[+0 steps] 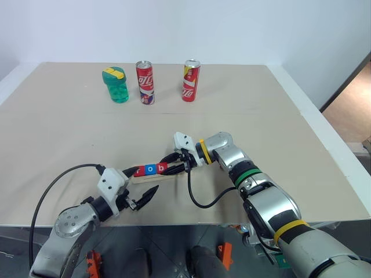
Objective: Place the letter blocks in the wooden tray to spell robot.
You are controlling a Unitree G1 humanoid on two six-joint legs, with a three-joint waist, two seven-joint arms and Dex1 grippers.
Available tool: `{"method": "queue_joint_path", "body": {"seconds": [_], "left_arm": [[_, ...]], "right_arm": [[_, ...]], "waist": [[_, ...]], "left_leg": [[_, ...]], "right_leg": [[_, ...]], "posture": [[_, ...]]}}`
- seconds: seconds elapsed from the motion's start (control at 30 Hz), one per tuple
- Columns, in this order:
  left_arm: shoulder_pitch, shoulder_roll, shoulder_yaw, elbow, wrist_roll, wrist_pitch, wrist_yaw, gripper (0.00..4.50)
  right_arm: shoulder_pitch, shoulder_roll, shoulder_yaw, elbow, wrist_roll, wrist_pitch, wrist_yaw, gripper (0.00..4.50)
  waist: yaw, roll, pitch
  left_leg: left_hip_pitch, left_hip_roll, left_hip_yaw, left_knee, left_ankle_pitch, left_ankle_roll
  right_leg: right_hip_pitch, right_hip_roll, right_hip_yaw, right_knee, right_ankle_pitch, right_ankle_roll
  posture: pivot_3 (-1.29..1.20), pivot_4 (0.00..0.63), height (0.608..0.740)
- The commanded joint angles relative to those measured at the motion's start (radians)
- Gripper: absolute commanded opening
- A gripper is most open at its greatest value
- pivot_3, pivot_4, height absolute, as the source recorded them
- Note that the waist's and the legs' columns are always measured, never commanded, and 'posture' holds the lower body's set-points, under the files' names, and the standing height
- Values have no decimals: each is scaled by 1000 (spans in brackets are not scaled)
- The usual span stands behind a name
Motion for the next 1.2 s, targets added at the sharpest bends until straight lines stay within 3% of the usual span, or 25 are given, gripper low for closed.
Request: {"method": "queue_joint_path", "body": {"seconds": [0.03,0.73,1.2], "left_arm": [[-8,4,6,-32,8,-17,-1,4500],[-31,-3,0,-8,18,-15,-3,4500],[-50,-11,-3,11,21,-22,-4,4500]], "right_arm": [[-27,5,-31,-19,9,-21,-14,1711],[0,-11,-41,-70,18,43,-32,1711],[82,-31,-38,-235,30,137,-34,1711]], "waist": [[0,0,0],[0,0,0],[0,0,0]], "left_leg": [[0,0,0,0,0,0],[0,0,0,-1,0,0],[0,0,0,-2,0,0]], "right_leg": [[0,0,0,0,0,0],[0,0,0,0,0,0],[-1,0,0,0,0,-1]], "posture": [[0,150,740],[0,150,740],[0,150,740]]}}
